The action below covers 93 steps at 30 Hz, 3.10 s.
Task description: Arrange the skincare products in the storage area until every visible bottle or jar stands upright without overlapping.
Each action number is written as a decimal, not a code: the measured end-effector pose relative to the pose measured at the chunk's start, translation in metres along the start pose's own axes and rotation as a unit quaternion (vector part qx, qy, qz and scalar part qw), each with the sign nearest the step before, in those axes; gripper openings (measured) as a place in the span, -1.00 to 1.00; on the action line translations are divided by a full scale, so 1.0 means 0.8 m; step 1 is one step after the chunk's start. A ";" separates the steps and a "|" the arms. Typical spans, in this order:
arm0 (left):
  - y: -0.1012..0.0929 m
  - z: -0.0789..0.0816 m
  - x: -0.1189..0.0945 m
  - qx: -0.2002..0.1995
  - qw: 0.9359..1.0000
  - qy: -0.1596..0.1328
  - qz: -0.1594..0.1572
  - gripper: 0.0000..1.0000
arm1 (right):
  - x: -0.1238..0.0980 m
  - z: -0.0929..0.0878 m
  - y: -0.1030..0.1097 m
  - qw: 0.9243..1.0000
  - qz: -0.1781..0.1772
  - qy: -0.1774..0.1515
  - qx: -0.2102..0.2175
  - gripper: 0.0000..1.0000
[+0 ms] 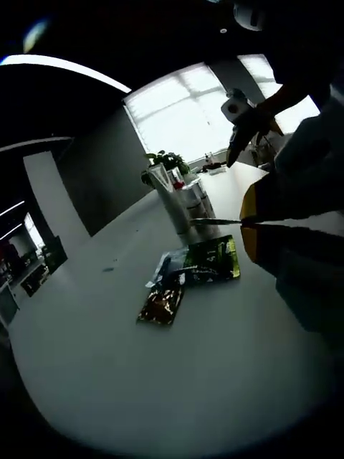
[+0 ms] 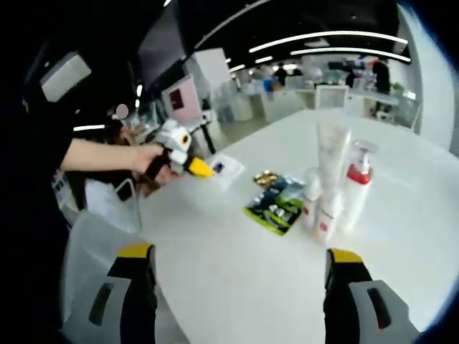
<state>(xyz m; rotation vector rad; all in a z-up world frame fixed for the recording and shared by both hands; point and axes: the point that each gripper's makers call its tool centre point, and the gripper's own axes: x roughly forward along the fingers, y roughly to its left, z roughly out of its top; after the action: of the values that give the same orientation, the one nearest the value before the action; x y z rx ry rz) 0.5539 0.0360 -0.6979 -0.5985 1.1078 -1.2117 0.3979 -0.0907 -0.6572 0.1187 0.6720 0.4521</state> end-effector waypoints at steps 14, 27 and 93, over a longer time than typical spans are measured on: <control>0.046 0.006 0.016 -0.036 0.999 0.001 0.020 -0.97 | -0.005 -0.007 -0.008 1.000 -0.005 -0.001 0.012 0.98; 0.075 0.004 0.029 -0.054 0.998 0.013 0.038 -0.98 | -0.004 -0.011 -0.027 1.000 -0.012 0.009 0.016 0.96; 0.078 0.011 0.045 -0.043 0.992 0.103 0.057 -0.27 | 0.004 -0.029 -0.032 0.998 -0.005 0.000 0.068 0.88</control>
<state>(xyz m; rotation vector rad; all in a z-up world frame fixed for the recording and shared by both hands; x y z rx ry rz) 0.5874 0.0189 -0.7598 -0.4766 1.3568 -1.1499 0.3950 -0.1134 -0.6831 0.2436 0.7019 0.3971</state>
